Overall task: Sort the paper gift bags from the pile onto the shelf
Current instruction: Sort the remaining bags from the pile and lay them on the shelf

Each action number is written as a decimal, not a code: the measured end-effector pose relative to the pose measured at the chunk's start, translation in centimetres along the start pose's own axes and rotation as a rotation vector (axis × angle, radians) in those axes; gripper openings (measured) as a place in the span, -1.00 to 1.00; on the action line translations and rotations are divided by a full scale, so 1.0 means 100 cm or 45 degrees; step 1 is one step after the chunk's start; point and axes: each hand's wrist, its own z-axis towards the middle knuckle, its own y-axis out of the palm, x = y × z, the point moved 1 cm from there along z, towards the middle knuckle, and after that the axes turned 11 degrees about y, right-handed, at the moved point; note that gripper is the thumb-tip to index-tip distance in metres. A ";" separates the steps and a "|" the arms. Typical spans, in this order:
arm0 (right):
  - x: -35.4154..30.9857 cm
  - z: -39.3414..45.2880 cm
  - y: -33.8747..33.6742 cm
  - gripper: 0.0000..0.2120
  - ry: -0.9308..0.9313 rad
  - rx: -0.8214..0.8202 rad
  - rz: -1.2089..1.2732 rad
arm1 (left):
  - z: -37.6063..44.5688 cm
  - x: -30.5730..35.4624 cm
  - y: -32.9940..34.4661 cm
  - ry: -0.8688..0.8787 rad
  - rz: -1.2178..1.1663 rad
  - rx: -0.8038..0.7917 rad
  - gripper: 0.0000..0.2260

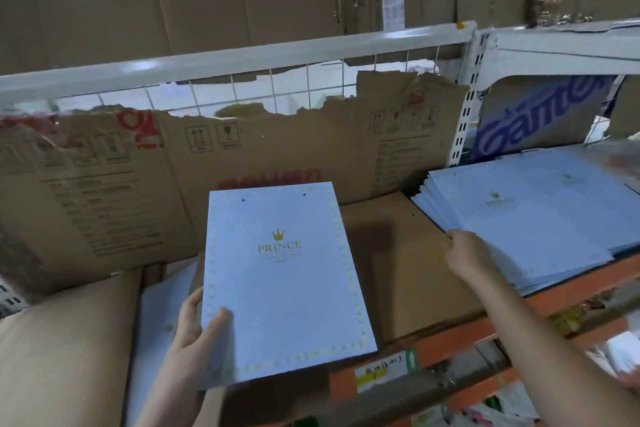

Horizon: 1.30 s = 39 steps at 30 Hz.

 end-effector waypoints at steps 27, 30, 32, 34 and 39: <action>0.179 0.084 -0.158 -0.64 -0.119 0.191 -0.125 | -0.011 -0.026 0.333 0.071 -0.003 -0.220 -0.72; 0.202 0.108 -0.171 -0.65 -0.170 0.163 -0.112 | -0.011 -0.033 0.378 0.114 0.107 -0.107 -0.66; 0.211 0.123 -0.175 -0.65 -0.206 0.121 -0.075 | -0.008 -0.040 0.397 0.155 0.208 -0.041 -0.66; 0.214 0.136 -0.177 -0.65 -0.244 0.091 -0.066 | -0.004 -0.047 0.411 0.178 0.325 0.007 -0.66; 0.209 0.156 -0.172 -0.65 -0.326 0.032 -0.032 | 0.003 -0.066 0.435 0.250 0.819 0.100 -0.64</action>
